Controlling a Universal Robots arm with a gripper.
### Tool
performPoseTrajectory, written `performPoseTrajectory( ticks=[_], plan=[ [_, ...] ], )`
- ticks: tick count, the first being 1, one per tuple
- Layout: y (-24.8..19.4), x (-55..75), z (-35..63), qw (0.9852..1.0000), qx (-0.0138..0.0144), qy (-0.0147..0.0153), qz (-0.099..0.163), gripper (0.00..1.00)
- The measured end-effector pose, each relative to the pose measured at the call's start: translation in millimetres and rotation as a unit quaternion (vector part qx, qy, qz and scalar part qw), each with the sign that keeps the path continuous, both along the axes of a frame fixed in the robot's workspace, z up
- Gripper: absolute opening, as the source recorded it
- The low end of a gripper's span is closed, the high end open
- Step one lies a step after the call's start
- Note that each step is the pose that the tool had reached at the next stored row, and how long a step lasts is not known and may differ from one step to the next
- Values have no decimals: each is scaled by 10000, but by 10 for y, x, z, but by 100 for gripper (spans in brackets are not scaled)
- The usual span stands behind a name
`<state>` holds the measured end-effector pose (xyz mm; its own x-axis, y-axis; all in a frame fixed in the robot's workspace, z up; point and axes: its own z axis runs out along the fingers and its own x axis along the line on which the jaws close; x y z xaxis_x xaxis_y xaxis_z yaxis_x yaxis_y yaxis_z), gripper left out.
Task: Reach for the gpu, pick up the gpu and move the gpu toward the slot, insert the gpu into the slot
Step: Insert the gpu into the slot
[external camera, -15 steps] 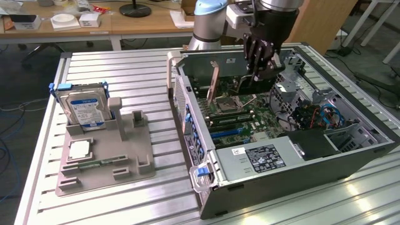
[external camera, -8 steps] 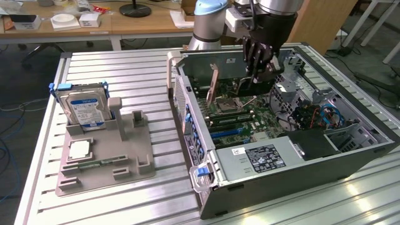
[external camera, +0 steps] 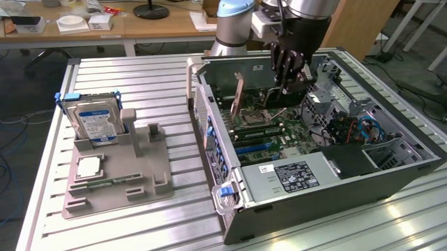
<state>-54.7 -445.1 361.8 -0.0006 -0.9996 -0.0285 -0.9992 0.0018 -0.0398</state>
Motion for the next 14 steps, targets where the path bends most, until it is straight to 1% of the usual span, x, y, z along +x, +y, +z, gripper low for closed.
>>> performPoseTrajectory(
  ticks=[6, 14],
  plan=[
    [0, 0, -47, 10000, 0, 0, 1, 26],
    [0, -31, -74, 10000, 0, 0, 0, 26]
  ],
)
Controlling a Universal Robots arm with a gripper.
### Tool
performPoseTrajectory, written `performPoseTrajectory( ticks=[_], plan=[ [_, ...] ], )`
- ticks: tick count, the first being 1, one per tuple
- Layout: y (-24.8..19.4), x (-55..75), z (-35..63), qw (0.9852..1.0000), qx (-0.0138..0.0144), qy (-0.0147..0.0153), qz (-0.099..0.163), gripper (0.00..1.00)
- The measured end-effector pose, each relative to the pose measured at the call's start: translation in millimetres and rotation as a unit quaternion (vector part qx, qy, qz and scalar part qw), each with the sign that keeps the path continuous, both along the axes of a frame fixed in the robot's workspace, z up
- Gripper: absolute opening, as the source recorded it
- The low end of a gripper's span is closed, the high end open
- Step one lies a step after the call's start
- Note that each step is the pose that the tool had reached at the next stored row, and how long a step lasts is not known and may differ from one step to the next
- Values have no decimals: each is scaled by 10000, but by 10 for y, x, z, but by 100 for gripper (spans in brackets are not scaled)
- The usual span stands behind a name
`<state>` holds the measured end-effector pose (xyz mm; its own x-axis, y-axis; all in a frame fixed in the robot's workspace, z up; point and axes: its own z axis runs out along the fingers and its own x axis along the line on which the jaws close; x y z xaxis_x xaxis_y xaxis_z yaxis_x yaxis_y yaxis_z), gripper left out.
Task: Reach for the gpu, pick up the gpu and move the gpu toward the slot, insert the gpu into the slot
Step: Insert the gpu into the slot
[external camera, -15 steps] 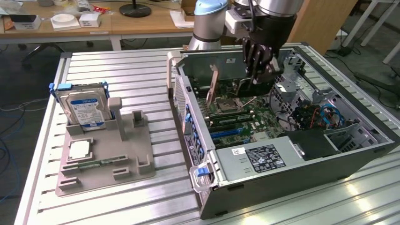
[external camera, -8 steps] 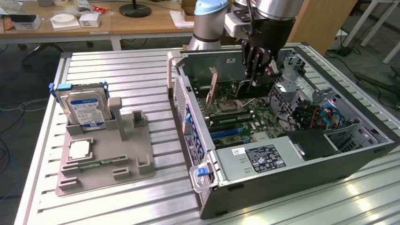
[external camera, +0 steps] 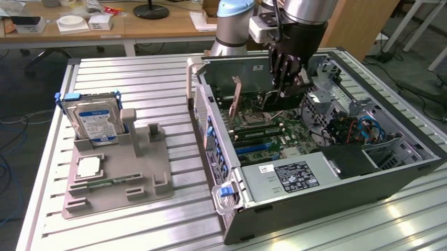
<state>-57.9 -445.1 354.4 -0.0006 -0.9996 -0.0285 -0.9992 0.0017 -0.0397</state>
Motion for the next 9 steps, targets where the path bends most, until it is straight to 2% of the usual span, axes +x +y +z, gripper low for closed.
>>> performPoseTrajectory(
  ticks=[9],
  plan=[
    [0, -23, -43, 10000, 0, 0, 0, 26]
  ],
)
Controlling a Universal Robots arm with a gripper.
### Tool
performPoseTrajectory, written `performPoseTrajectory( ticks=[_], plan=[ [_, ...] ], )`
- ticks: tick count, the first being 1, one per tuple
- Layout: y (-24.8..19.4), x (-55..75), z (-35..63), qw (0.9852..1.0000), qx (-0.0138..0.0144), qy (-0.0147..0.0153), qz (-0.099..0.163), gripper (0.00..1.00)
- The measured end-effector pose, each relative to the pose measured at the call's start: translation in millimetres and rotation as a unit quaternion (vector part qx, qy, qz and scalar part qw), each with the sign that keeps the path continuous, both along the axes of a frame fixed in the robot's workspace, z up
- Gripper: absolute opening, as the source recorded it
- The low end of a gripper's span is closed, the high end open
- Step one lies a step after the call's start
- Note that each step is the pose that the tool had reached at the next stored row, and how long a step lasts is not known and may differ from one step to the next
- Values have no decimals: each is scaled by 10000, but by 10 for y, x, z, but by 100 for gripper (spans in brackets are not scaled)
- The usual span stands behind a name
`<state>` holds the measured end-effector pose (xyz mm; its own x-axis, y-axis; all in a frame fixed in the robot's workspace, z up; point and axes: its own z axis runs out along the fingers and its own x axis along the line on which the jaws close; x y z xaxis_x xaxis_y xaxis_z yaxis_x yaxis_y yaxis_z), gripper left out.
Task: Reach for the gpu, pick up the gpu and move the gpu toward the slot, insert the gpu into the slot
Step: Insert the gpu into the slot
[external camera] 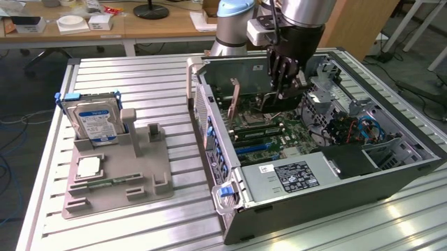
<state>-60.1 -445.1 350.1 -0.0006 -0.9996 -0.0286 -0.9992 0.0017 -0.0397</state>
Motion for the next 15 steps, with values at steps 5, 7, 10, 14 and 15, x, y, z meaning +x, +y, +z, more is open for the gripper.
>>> performPoseTrajectory(
  ticks=[5, 7, 10, 14, 15],
  plan=[
    [-4, -11, -40, 10000, 0, 0, 0, 26],
    [-6, -16, -48, 10000, 0, 0, 0, 26],
    [-14, -21, -54, 10000, 0, 0, 0, 26],
    [-33, -23, -59, 10000, 0, 0, 0, 26],
    [-38, -23, -60, 10000, 0, 0, 0, 26]
  ],
)
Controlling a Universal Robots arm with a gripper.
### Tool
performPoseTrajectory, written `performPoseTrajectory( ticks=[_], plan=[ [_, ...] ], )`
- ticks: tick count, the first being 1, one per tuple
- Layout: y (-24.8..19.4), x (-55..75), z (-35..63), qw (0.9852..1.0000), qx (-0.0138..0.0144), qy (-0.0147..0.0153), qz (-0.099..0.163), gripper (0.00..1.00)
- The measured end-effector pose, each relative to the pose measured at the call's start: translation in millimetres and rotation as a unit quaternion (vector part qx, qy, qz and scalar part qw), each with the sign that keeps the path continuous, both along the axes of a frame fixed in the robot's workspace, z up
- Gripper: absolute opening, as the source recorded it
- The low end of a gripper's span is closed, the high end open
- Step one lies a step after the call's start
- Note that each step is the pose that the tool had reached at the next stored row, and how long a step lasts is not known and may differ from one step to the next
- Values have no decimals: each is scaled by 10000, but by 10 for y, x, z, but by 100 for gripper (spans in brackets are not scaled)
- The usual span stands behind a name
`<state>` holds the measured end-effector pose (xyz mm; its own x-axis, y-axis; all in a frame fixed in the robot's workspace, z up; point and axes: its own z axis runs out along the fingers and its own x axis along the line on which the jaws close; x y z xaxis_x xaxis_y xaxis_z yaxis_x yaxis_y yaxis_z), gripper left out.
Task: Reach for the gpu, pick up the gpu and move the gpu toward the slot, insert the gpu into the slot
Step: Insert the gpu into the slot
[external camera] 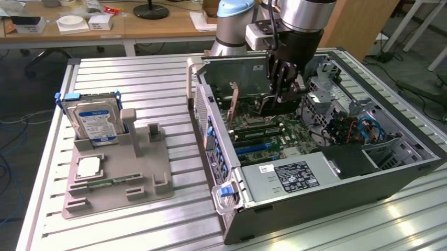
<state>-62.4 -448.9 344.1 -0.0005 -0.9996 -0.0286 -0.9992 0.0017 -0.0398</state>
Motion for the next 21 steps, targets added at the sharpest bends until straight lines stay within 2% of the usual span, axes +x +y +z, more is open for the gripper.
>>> performPoseTrajectory(
  ticks=[11, 21],
  plan=[
    [-55, -1, -10, 10000, 0, 0, 0, 26],
    [-74, -19, -58, 10000, 0, 0, 0, 26]
  ],
)
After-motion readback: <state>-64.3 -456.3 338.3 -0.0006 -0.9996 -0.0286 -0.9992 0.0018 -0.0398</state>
